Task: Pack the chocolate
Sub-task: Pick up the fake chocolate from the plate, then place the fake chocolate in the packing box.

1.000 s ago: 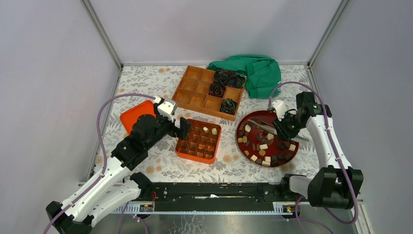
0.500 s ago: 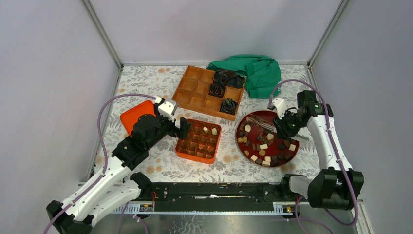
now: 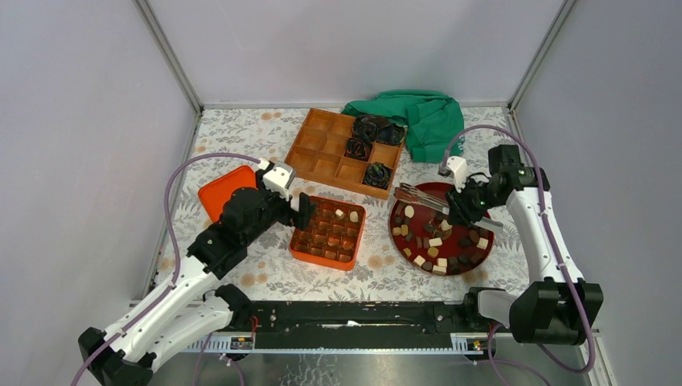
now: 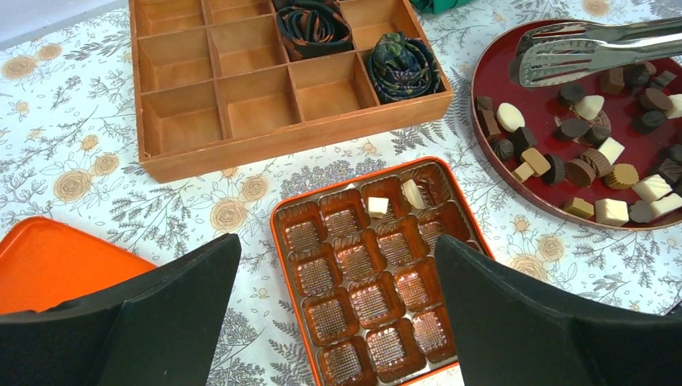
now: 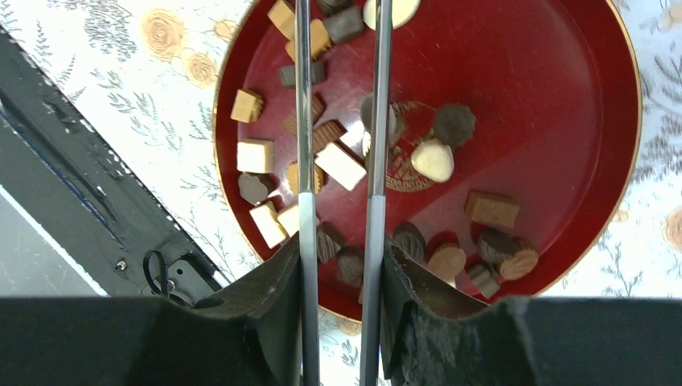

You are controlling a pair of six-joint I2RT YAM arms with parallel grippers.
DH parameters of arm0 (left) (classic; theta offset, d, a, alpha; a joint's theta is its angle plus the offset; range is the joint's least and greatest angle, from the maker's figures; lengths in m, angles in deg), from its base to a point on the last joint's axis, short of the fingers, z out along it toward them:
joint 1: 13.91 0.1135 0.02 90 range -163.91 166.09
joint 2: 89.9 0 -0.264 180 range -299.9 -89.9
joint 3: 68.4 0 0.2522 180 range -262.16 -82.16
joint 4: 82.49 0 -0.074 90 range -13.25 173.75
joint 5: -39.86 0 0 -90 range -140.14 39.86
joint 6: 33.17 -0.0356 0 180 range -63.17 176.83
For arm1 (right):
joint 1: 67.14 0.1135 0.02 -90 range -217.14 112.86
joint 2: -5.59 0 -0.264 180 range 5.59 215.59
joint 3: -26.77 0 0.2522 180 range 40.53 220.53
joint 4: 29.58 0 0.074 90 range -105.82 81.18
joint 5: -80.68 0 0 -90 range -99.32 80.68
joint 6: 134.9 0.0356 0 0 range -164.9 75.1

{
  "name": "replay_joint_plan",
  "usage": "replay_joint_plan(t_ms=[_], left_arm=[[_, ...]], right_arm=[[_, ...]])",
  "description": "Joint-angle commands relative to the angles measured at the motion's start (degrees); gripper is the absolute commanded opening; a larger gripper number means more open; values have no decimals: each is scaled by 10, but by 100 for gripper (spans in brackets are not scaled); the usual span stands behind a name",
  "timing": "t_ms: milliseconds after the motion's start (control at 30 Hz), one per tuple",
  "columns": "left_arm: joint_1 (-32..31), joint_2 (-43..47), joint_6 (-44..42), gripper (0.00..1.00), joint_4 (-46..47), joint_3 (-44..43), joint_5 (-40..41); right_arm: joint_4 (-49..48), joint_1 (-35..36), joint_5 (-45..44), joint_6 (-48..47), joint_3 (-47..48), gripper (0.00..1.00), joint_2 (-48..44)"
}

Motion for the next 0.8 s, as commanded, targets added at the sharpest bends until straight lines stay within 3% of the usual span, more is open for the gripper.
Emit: replay_joint_plan(t_ms=[0,300,500,767], left_arm=[[5,-7,5,99,29,6,24],[11,-32,18,98,17,3,98],[14,-34,13,98,14,6,145],[21,-34,8,98,14,9,161]], right_arm=[[-1,46,58,12,39,0,6],[-69,192,46,60,70,0,52],[-95,284,8,71,126,0,139],[-119,353,-41,90,194,3,235]])
